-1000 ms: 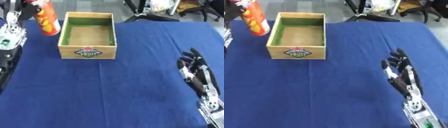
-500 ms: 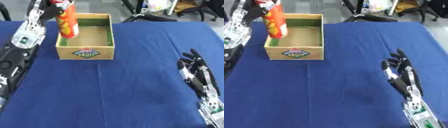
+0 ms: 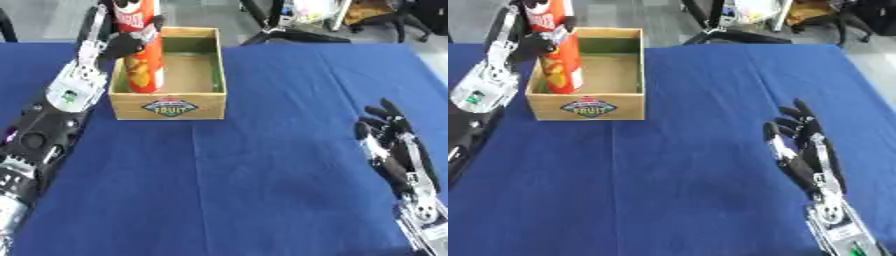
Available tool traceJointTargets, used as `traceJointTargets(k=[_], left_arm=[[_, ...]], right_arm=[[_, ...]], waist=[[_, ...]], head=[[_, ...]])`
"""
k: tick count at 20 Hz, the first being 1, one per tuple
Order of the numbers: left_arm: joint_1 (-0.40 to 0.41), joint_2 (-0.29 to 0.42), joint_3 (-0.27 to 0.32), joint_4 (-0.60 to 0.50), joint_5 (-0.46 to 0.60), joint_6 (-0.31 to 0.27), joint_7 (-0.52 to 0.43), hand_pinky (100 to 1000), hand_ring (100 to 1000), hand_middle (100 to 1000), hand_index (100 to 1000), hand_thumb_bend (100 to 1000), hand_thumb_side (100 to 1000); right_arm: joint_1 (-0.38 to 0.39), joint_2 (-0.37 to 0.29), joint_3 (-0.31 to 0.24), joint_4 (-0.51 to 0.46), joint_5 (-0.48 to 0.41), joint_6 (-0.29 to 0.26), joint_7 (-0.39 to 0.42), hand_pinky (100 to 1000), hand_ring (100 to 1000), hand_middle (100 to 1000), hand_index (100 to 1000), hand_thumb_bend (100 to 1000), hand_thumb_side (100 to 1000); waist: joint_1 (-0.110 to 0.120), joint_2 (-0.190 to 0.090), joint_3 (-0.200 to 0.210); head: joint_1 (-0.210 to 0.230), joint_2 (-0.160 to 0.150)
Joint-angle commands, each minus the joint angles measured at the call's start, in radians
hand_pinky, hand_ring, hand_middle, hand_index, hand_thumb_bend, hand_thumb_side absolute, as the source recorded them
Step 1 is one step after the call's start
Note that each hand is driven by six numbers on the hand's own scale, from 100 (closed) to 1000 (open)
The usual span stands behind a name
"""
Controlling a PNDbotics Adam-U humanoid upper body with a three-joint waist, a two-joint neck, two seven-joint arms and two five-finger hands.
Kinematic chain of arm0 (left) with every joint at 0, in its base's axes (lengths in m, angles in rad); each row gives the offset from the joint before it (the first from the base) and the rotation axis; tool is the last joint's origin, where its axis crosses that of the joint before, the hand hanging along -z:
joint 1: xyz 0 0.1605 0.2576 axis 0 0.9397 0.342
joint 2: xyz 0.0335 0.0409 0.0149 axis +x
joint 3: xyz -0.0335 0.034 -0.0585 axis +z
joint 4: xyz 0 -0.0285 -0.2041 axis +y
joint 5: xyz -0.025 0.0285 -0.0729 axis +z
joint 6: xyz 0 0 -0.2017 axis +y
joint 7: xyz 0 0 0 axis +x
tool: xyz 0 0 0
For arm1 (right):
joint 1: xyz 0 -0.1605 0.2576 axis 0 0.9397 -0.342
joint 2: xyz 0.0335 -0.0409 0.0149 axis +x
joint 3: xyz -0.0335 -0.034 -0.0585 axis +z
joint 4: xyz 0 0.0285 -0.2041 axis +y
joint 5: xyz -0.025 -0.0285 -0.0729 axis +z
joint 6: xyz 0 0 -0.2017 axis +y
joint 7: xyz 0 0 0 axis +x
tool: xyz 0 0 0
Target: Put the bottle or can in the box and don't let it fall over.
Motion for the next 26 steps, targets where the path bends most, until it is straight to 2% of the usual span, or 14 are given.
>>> traceJointTargets(k=[1, 3, 9, 10, 13, 14, 15, 18, 19, 20, 22, 24, 26], left_arm=[[-0.008, 0.009, -0.003, -0.022, 0.003, -0.022, 0.043, 370, 305, 281, 659, 100, 130], [0.007, 0.007, -0.008, -0.022, 0.003, -0.028, 0.058, 392, 316, 286, 660, 100, 103], [0.05, 0.002, -0.022, -0.021, -0.031, -0.036, 0.099, 467, 364, 312, 678, 100, 100], [0.057, 0.001, -0.025, -0.021, -0.039, -0.036, 0.1, 540, 398, 344, 700, 100, 100], [0.075, 0.004, -0.034, -0.034, -0.06, -0.034, 0.094, 628, 471, 421, 738, 100, 100], [0.081, 0.007, -0.037, -0.044, -0.063, -0.033, 0.09, 647, 510, 468, 757, 171, 100], [0.086, 0.011, -0.04, -0.056, -0.068, -0.032, 0.084, 659, 544, 505, 775, 234, 124], [0.104, 0.025, -0.051, -0.095, -0.081, -0.029, 0.062, 746, 720, 721, 872, 479, 336], [0.112, 0.031, -0.055, -0.114, -0.082, -0.028, 0.052, 760, 742, 745, 882, 510, 369], [0.12, 0.038, -0.059, -0.132, -0.083, -0.027, 0.043, 793, 788, 789, 901, 579, 442], [0.141, 0.055, -0.065, -0.178, -0.084, -0.024, 0.018, 835, 842, 843, 926, 664, 549], [0.166, 0.072, -0.068, -0.225, -0.073, -0.012, -0.012, 858, 873, 880, 941, 698, 609], [0.196, 0.092, -0.068, -0.275, -0.059, 0.006, -0.041, 873, 892, 906, 951, 695, 646]], right_arm=[[-0.013, -0.014, -0.005, -0.008, -0.004, -0.002, 0.001, 830, 818, 834, 1000, 351, 511], [-0.013, -0.014, -0.005, -0.008, -0.004, -0.002, 0.001, 830, 818, 834, 1000, 350, 512], [-0.014, -0.013, -0.006, -0.006, -0.004, -0.002, 0.0, 830, 818, 833, 1000, 349, 513], [-0.014, -0.013, -0.006, -0.006, -0.004, -0.002, 0.0, 830, 819, 833, 1000, 349, 513], [-0.015, -0.012, -0.007, -0.005, -0.003, -0.003, 0.0, 830, 819, 833, 1000, 348, 514], [-0.015, -0.013, -0.008, -0.005, -0.003, -0.003, -0.001, 830, 819, 833, 1000, 348, 514], [-0.015, -0.013, -0.008, -0.005, -0.003, -0.003, -0.001, 830, 818, 833, 1000, 348, 514], [-0.015, -0.013, -0.01, -0.005, -0.003, -0.004, -0.002, 830, 819, 833, 1000, 344, 518], [-0.014, -0.014, -0.01, -0.004, -0.002, -0.004, -0.002, 830, 819, 833, 1000, 344, 517], [-0.014, -0.014, -0.011, -0.004, -0.002, -0.004, -0.002, 830, 818, 832, 1000, 344, 517], [-0.014, -0.015, -0.012, -0.004, -0.002, -0.004, -0.004, 830, 818, 832, 1000, 344, 516], [-0.015, -0.017, -0.014, -0.004, -0.001, -0.004, -0.004, 830, 818, 832, 1000, 344, 517], [-0.015, -0.018, -0.015, -0.004, -0.001, -0.004, -0.005, 830, 818, 832, 1000, 344, 516]], waist=[[0.001, -0.013, 0.0], [0.001, -0.012, 0.002], [0.001, -0.01, 0.004], [0.001, -0.01, 0.005], [0.001, -0.01, 0.007], [0.001, -0.01, 0.007], [0.001, -0.01, 0.008], [0.002, -0.011, 0.011], [0.002, -0.011, 0.013], [0.002, -0.011, 0.014], [0.003, -0.013, 0.018], [0.003, -0.013, 0.021], [0.004, -0.013, 0.025]], head=[[-0.003, -0.016], [-0.006, -0.017], [-0.01, -0.021], [-0.011, -0.022], [-0.012, -0.023], [-0.013, -0.024], [-0.014, -0.024], [-0.018, -0.025], [-0.02, -0.025], [-0.021, -0.026], [-0.023, -0.027], [-0.026, -0.029], [-0.028, -0.03]])
